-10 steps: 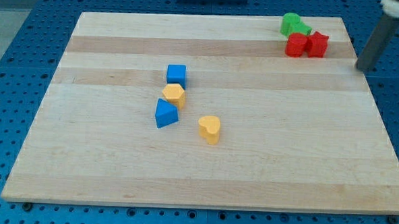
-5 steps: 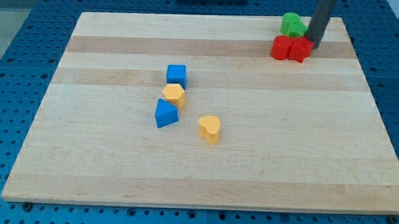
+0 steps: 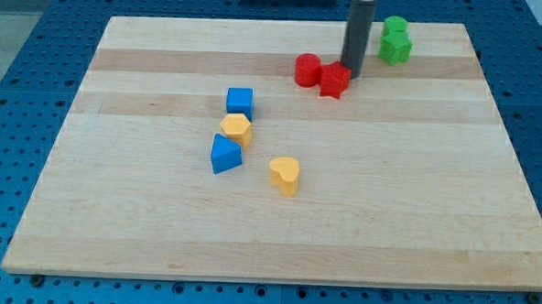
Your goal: Place the red star diagonally top right to the yellow heart
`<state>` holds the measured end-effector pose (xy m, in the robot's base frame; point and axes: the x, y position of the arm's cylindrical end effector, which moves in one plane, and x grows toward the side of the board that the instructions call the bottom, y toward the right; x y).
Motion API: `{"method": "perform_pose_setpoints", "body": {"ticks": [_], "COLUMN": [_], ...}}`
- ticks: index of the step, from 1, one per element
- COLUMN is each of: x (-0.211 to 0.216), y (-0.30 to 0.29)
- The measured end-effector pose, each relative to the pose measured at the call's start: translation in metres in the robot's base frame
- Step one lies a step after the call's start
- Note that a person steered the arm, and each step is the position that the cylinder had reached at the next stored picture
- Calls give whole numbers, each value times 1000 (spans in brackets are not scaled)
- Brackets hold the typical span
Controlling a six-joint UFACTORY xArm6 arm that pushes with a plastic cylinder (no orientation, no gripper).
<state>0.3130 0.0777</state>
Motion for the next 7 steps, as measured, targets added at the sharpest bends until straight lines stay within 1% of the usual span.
{"method": "perform_pose_setpoints", "body": {"ticks": [1,2,5,6,7], "x": [7,34,120,128,83], "y": [-39,-58,-57,-58,-71]}}
